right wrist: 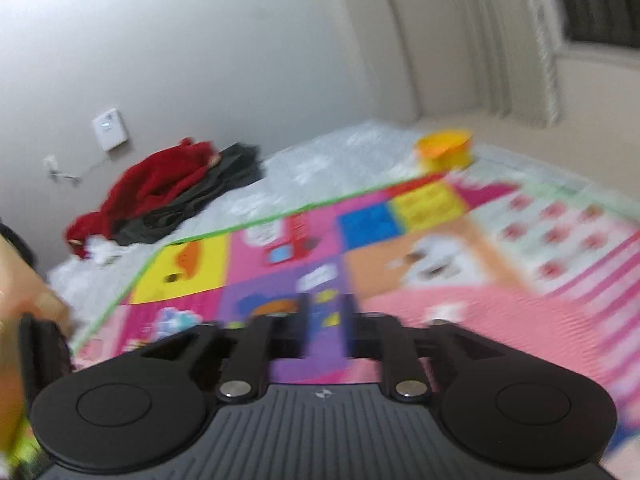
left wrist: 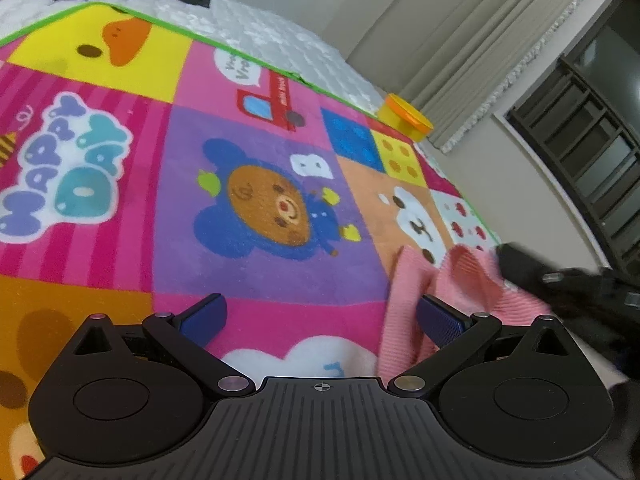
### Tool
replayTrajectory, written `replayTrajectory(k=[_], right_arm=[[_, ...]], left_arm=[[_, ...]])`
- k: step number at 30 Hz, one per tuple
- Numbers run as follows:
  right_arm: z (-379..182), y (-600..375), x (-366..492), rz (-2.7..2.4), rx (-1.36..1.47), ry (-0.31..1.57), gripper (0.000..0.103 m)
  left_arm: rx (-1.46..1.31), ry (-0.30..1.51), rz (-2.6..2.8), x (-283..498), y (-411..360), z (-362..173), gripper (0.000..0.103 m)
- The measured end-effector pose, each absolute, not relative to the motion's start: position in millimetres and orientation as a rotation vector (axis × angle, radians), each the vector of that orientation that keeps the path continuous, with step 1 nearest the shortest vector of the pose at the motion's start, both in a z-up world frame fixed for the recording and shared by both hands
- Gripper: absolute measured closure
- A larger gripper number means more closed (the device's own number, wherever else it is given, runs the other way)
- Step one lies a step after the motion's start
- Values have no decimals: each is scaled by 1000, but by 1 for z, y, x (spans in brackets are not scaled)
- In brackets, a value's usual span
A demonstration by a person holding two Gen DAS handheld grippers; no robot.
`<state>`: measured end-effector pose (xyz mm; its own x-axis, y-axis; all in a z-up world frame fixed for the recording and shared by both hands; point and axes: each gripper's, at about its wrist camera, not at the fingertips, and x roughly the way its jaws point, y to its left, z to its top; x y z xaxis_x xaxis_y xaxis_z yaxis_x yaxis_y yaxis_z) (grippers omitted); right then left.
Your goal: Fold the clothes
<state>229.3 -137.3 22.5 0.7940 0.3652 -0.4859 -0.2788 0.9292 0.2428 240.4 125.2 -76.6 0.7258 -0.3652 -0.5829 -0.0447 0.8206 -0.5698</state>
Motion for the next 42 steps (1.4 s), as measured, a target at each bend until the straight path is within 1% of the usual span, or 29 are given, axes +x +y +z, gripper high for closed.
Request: replayTrajectory(k=[2,3,6,8,9,11,12,13,14,15,16,18,19,20,25,29,36,37,38,40,42], right_arm=[[28,-167,211,229,143,511,26],[26,-183,202,169,143,504,22],[2,-226,181,-25,161,529,20],[-18,-249,168,-142,188,545,18],[-28,-256,164,-181,215,553,15],[-47,-271,156,-246,270,568,11],[-49,-274,158,-229,293,575,11],[-51,-276,160,-212,316,582,11],[-52,-278,161,-196,331,583,8],[-50,-277,161,-182,318,560,2],[-48,-275,161,-168,302,537,1],[-47,-271,160,-152,258,515,0],[-48,-269,160,-148,238,511,0],[-48,-267,161,-144,219,507,0],[-54,-274,172,-142,254,529,0],[-60,-273,168,-147,264,556,0],[-60,-265,168,-163,239,550,0],[-60,-264,167,-166,236,548,0],[-59,-263,167,-169,232,546,0],[-58,-260,166,-176,224,541,0],[-53,-257,165,-171,215,524,0]], left_arm=[[-614,705,-289,236,120,-70,0],[-613,677,-352,232,116,-65,0],[-568,615,-530,219,94,-49,4],[-510,598,-632,210,73,-42,13],[-470,603,-649,206,62,-41,21],[-399,623,-645,202,43,-43,24],[-372,635,-628,201,36,-46,28],[-382,653,-614,203,34,-50,35],[-398,672,-601,206,34,-54,38],[-415,691,-588,209,33,-58,43],[-432,710,-575,211,32,-62,47],[-436,717,-569,212,31,-63,50],[-437,713,-577,211,30,-62,54],[-438,709,-586,209,29,-60,55],[-475,691,-724,194,27,-50,53],[-500,702,-767,193,23,-53,53],[-476,725,-694,200,15,-64,53],[-468,728,-678,203,12,-66,55],[-453,721,-657,204,10,-67,58],[-420,704,-613,204,8,-67,100],[-379,634,-520,204,17,-59,100]])
